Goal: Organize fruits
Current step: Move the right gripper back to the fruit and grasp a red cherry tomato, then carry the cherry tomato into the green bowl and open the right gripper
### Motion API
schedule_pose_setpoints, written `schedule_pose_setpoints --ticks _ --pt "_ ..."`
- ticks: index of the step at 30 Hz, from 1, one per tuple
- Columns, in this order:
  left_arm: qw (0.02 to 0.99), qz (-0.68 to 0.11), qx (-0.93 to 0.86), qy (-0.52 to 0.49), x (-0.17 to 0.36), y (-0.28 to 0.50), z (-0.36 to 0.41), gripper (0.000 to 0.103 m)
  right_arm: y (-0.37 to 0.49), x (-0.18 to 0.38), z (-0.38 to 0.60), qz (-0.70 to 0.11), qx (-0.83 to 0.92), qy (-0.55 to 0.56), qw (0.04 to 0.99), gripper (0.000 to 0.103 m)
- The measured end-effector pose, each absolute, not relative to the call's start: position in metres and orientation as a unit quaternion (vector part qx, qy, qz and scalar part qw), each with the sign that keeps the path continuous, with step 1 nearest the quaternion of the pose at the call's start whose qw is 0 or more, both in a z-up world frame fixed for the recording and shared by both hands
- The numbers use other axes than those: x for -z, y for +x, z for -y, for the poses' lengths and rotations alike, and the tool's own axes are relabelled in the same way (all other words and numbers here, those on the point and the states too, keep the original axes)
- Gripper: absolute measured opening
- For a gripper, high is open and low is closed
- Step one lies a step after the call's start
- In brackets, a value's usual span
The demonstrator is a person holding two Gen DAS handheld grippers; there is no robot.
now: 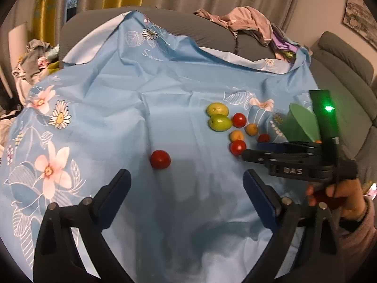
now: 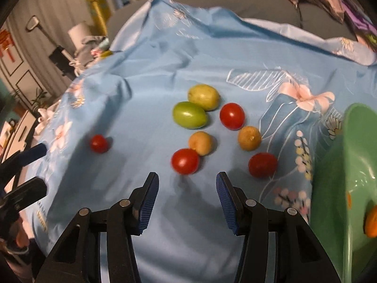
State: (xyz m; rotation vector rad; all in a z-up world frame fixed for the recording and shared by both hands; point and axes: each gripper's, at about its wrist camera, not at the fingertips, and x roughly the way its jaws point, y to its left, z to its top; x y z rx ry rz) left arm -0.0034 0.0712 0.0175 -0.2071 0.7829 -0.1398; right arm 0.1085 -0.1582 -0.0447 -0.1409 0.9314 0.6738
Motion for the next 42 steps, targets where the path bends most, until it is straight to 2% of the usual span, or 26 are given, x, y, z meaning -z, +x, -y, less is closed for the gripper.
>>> schedule_pose_setpoints --ticks 5,12,19,26,32,42 --pt "0.915 -0.383 0.078 -0.099 -0.016 0.003 -0.073 0.093 0.114 0.05 0.143 -0.441 -0.323 -0.085 0.833 0.052" --pt "0.906 -0.404 0.09 -0.087 -0.009 0.018 -0.063 0.091 0.126 0.054 0.136 -0.445 -0.321 -0.108 0.829 0.032" --pt "0.893 -0.435 0.095 -0.072 0.001 0.046 -0.053 0.083 0.121 0.047 0.156 -0.43 -0.341 -0.071 0.833 0.032" --pt "0.872 -0.487 0.043 0.02 0.021 0.073 -0.047 0.062 0.096 0.027 0.175 -0.396 -0.384 -0.053 0.832 0.032" --pt "0.858 -0.51 0.015 0.067 0.028 0.085 -0.039 0.061 0.091 0.018 0.182 -0.376 -0.397 -0.043 0.836 0.032" --pt "0.874 -0.48 0.077 0.002 0.009 0.069 -0.029 0.063 0.096 0.019 0.194 -0.378 -0.39 -0.026 0.84 0.032"
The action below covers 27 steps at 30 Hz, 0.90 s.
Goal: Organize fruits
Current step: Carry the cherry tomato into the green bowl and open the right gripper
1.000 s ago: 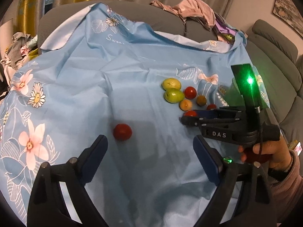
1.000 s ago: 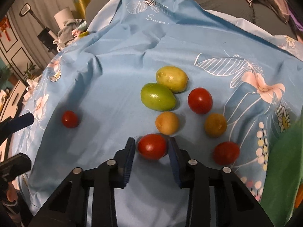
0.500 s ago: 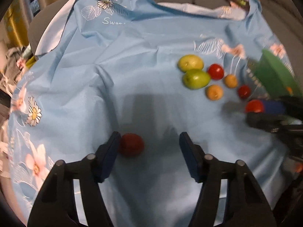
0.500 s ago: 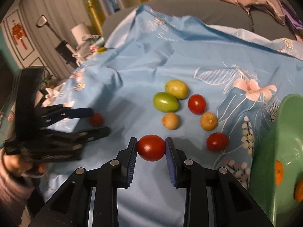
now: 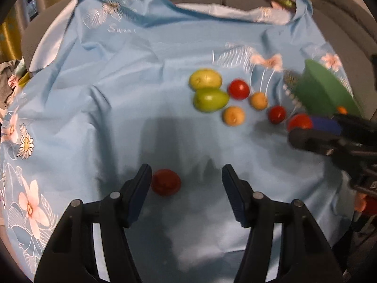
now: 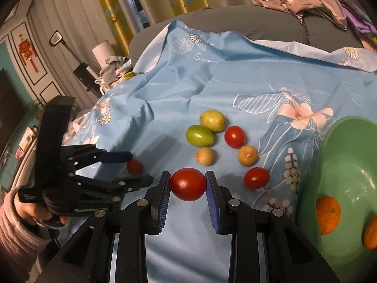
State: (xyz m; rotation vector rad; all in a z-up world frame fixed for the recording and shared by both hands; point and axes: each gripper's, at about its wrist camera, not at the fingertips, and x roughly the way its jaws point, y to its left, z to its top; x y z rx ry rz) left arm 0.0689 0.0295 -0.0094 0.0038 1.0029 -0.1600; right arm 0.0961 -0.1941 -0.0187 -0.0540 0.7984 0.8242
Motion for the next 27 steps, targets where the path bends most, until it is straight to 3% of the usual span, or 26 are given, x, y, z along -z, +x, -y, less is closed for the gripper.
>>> schedule_pose_setpoints --ticks 9,13,17,27 --pt "0.854 -0.516 0.06 0.017 0.035 0.073 -0.026 0.054 0.095 0.023 0.191 -0.379 -0.393 -0.028 0.837 0.032" --pt "0.861 -0.507 0.048 0.015 0.035 0.074 -0.029 0.036 0.095 0.025 0.189 -0.382 -0.392 -0.031 0.836 0.032" --pt "0.864 -0.501 0.047 0.014 0.037 0.073 -0.031 0.027 0.095 0.025 0.189 -0.381 -0.391 -0.029 0.837 0.032" --pt "0.88 -0.467 0.084 -0.024 0.012 0.062 -0.016 0.027 0.095 0.02 0.194 -0.368 -0.384 -0.029 0.846 0.032"
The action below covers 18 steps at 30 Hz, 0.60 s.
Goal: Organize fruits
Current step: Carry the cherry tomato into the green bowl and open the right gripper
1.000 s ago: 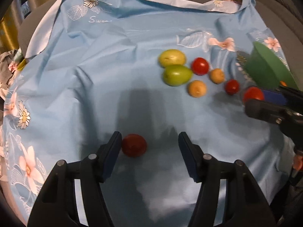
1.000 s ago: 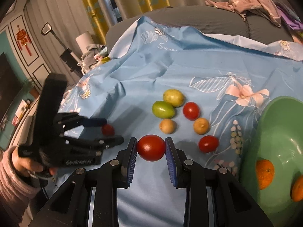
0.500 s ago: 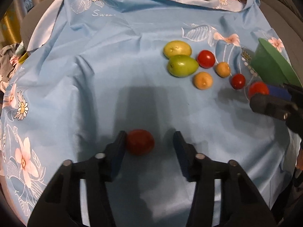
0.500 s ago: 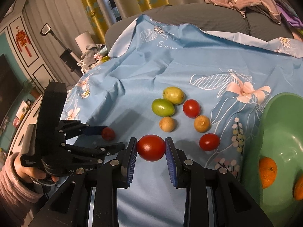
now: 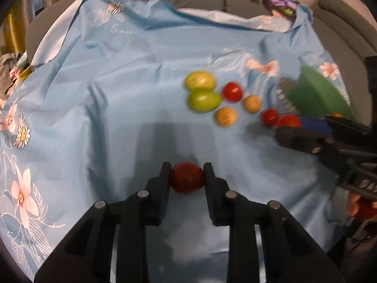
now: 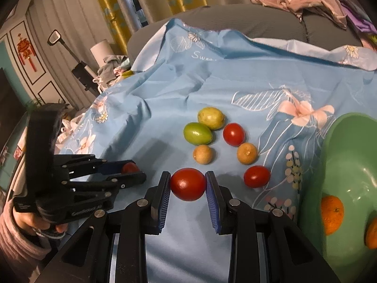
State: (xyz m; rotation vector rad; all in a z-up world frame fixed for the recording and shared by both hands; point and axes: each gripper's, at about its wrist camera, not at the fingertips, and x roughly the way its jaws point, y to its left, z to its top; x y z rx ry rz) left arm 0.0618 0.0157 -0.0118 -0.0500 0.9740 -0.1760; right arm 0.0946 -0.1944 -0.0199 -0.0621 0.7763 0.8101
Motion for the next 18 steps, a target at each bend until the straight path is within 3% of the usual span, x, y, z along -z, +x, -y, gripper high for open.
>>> schedule_pose_setpoints --ticks 18 --pt "0.905 -0.387 0.174 -0.02 -0.074 0.061 0.082 0.027 0.088 -0.031 0.29 -0.279 -0.319 0.026 0.905 0.032"
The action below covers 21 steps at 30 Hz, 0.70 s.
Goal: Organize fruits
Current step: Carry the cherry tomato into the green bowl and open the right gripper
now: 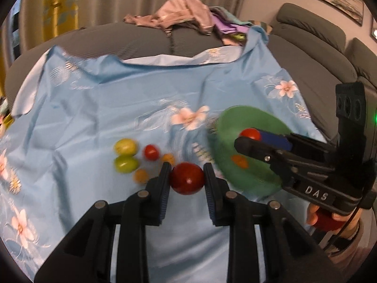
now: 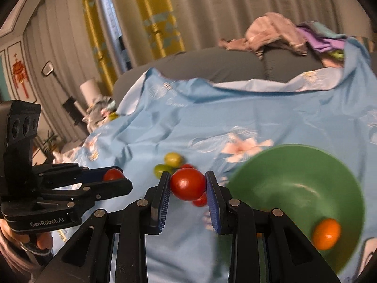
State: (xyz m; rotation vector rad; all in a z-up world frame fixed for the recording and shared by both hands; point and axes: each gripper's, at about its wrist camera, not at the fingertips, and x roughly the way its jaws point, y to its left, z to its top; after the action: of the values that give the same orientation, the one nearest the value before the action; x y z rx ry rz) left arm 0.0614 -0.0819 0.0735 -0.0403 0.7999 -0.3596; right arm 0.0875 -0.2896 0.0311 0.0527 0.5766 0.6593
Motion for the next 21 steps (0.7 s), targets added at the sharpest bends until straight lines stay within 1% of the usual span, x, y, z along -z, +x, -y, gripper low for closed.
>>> schedule_pose_setpoints --ticks 10,15,21 --pt "0.887 -0.397 0.237 0.011 -0.078 0.092 0.17 0.028 0.094 -0.032 0.359 -0.269 -0.255 0.064 0.927 0.032" --pt "0.876 -0.417 0.241 0.034 -0.061 0.103 0.202 0.028 0.105 -0.021 0.382 -0.287 -0.203 0.06 0.934 0.032" --pt "0.864 -0.446 0.225 0.062 -0.039 0.112 0.217 0.027 0.119 -0.004 0.397 -0.319 -0.169 0.057 0.931 0.032"
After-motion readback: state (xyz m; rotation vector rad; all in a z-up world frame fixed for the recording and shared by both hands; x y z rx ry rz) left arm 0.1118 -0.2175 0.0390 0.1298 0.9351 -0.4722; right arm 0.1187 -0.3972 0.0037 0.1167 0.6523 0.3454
